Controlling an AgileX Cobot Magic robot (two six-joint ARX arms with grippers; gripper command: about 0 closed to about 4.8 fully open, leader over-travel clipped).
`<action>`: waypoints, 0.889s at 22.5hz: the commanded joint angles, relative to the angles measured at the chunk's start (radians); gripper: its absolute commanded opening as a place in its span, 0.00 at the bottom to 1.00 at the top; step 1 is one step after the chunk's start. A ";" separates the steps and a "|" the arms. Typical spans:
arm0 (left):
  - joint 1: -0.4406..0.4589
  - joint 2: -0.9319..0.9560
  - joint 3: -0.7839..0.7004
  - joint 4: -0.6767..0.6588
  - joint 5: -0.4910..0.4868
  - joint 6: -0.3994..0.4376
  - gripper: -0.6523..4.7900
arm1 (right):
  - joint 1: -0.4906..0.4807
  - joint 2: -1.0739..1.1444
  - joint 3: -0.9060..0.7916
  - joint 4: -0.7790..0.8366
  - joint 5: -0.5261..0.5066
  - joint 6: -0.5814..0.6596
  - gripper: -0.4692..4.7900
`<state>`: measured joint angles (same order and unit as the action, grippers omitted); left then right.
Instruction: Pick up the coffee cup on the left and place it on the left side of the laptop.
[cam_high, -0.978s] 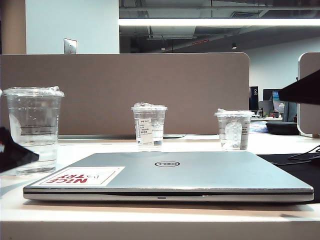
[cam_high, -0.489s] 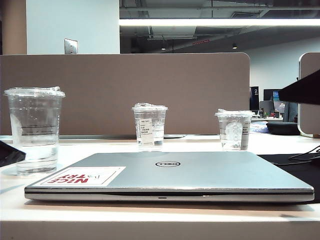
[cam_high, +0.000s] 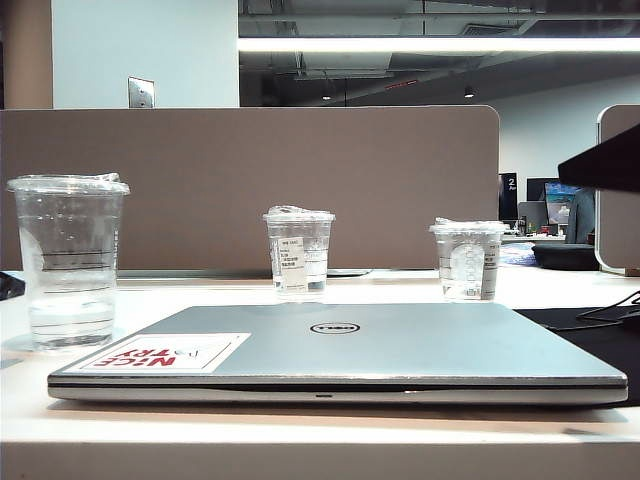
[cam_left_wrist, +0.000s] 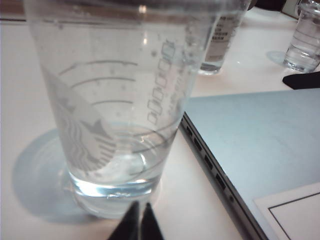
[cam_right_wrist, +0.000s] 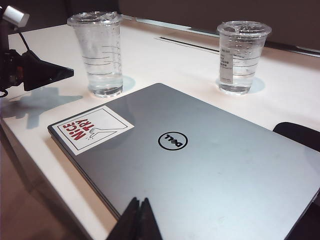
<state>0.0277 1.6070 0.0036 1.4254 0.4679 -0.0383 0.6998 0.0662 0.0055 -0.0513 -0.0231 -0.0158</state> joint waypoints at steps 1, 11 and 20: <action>0.002 -0.003 0.001 0.031 -0.003 0.001 0.11 | 0.000 -0.007 -0.004 0.018 0.002 0.000 0.08; -0.001 -0.003 0.001 0.026 0.006 -0.003 0.11 | 0.000 -0.008 -0.004 0.018 0.002 0.000 0.08; -0.001 -0.003 0.001 0.026 0.006 -0.003 0.11 | 0.000 -0.008 -0.004 0.018 0.002 0.000 0.08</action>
<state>0.0265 1.6062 0.0036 1.4258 0.4683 -0.0391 0.6998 0.0578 0.0055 -0.0509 -0.0231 -0.0158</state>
